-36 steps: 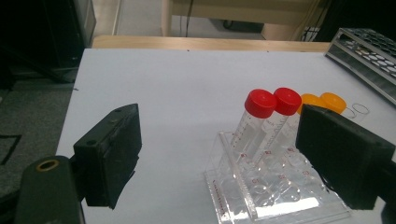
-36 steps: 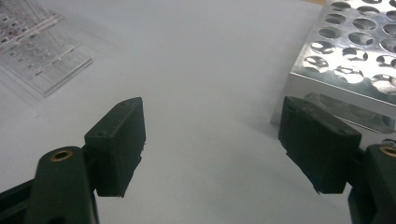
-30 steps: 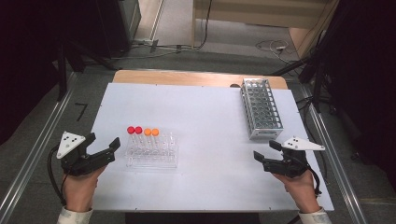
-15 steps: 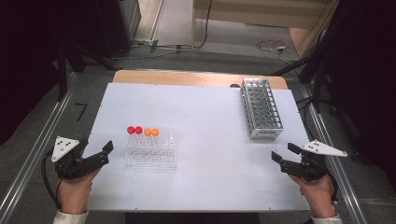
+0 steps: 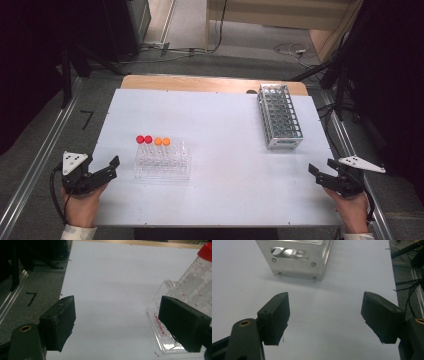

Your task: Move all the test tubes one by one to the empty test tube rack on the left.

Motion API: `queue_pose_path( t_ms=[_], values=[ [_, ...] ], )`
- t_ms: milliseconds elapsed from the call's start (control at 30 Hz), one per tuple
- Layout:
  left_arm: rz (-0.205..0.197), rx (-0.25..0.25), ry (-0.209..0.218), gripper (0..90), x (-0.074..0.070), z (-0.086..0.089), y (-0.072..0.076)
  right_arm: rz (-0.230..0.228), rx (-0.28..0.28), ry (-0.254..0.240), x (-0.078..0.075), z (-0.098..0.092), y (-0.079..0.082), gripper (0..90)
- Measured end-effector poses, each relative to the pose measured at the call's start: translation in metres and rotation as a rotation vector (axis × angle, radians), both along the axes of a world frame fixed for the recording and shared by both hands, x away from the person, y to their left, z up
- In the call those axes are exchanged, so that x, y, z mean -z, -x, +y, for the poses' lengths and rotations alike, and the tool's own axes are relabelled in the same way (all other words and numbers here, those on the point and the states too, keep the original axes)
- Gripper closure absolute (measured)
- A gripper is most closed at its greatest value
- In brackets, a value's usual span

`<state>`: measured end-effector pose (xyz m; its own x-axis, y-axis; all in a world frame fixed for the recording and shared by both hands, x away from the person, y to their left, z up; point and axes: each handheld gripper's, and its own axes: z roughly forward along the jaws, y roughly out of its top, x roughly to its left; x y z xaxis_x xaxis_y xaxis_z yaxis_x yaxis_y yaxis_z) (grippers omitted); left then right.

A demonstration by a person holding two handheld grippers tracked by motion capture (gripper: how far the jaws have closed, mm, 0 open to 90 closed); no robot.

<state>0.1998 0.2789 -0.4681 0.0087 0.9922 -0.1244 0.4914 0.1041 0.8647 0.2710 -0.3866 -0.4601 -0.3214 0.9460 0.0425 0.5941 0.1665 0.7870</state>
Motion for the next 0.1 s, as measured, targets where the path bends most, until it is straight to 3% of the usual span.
queue_pose_path(
  t_ms=[100],
  values=[
    [-0.005, -0.008, -0.001, 14.8, 0.0006, 0.0007, 0.0000, 0.004, 0.020, 0.000, 0.0033, -0.0038, -0.0015, 20.4]
  ],
)
